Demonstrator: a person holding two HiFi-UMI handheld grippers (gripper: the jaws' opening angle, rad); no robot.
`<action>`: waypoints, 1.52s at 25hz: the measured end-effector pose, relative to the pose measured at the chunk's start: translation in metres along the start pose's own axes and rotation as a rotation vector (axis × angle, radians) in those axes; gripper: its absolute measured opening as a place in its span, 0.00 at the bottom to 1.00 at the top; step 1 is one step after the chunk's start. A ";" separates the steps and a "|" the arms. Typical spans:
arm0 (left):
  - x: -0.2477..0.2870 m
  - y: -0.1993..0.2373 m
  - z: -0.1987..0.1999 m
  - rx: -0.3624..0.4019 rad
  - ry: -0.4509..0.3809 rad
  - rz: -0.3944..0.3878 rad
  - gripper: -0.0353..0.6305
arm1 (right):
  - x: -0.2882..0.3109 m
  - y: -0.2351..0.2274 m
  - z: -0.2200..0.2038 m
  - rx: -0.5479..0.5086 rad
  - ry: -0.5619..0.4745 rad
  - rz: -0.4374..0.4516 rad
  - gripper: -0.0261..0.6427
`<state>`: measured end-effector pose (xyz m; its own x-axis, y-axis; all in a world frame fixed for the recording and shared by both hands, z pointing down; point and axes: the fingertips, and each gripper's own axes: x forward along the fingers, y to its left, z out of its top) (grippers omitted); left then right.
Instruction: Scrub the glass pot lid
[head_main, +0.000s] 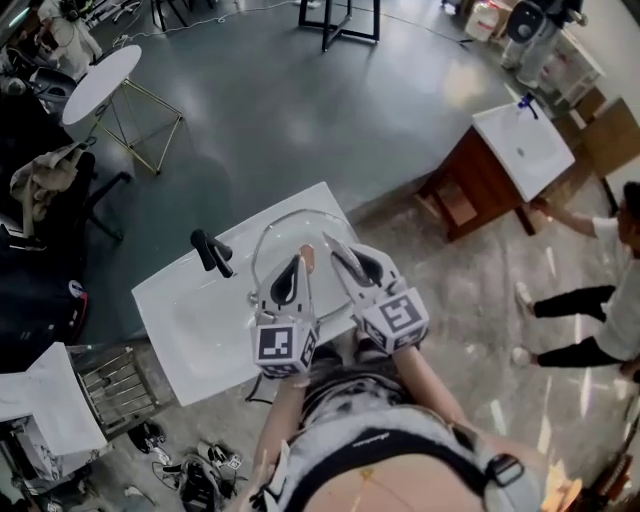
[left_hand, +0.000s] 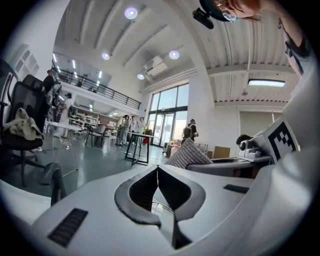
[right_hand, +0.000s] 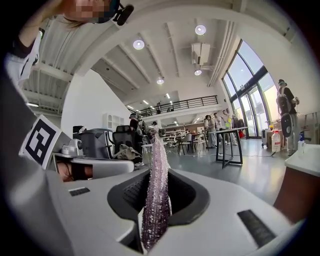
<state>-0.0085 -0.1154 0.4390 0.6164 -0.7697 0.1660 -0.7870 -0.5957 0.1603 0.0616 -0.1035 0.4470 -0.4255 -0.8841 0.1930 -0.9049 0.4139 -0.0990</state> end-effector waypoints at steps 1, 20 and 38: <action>0.002 0.003 -0.002 -0.001 0.005 -0.010 0.05 | 0.002 0.000 -0.002 0.001 0.003 -0.013 0.16; 0.029 0.024 -0.057 -0.035 0.145 0.015 0.08 | 0.029 -0.031 -0.044 0.009 0.158 -0.035 0.16; 0.071 0.034 -0.163 -0.043 0.428 0.095 0.36 | 0.053 -0.072 -0.106 -0.012 0.332 -0.017 0.16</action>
<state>0.0126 -0.1530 0.6153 0.5030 -0.6507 0.5688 -0.8447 -0.5096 0.1638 0.1031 -0.1566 0.5681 -0.3874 -0.7729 0.5025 -0.9113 0.4034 -0.0822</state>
